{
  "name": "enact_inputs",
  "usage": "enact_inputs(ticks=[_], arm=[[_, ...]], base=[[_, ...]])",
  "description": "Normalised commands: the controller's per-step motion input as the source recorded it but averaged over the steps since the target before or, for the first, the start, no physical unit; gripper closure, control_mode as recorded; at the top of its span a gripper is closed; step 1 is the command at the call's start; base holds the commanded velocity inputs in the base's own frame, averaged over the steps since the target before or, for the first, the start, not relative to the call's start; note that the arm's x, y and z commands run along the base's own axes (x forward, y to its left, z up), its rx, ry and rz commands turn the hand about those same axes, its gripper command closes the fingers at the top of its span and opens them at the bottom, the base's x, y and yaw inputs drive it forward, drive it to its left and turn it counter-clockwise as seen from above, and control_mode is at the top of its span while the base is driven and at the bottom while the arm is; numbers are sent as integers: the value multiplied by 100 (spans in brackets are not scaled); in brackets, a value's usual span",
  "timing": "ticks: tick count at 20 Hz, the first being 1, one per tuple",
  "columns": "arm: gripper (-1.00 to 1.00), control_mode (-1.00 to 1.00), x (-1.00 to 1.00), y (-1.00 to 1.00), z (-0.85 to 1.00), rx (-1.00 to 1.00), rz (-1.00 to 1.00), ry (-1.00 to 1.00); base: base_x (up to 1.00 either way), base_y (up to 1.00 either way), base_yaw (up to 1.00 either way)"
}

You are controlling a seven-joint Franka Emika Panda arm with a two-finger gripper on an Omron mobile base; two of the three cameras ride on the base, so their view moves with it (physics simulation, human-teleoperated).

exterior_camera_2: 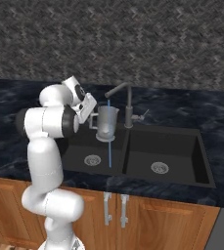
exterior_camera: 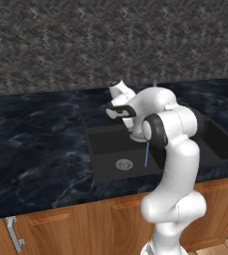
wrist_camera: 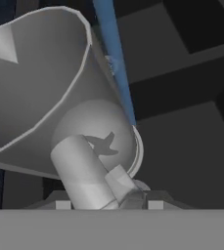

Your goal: Turn on the sink faucet and place the jug under the water for a few seconds to fill it up.

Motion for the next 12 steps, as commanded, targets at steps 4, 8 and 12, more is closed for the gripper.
enact_inputs(ticks=[4, 8, 12], arm=[[100, -100, -30, -3, 0, 0, -3, 0], [100, -100, -9, 0, 0, 0, 0, 0], [100, -100, -6, 0, 0, -1, 0, 0]], base=[[0, 0, 0], [0, 0, 0], [0, 0, 0]])
